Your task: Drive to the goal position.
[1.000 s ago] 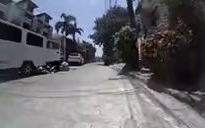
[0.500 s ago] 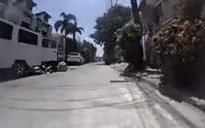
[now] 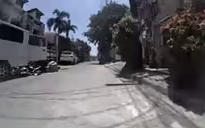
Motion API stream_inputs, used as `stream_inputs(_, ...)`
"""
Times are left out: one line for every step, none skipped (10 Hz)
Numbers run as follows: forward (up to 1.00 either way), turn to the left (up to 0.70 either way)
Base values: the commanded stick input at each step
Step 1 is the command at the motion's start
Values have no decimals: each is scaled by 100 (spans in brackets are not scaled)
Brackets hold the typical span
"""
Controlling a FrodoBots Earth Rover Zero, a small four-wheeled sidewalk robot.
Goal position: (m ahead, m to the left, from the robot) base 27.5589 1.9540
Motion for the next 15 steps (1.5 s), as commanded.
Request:
stream_inputs(100,0)
stream_inputs(100,0)
stream_inputs(100,0)
stream_inputs(100,0)
stream_inputs(100,23)
stream_inputs(100,40)
stream_inputs(100,0)
stream_inputs(100,0)
stream_inputs(100,0)
stream_inputs(100,0)
stream_inputs(100,0)
stream_inputs(100,-31)
stream_inputs(100,-4)
stream_inputs(100,0)
stream_inputs(100,0)
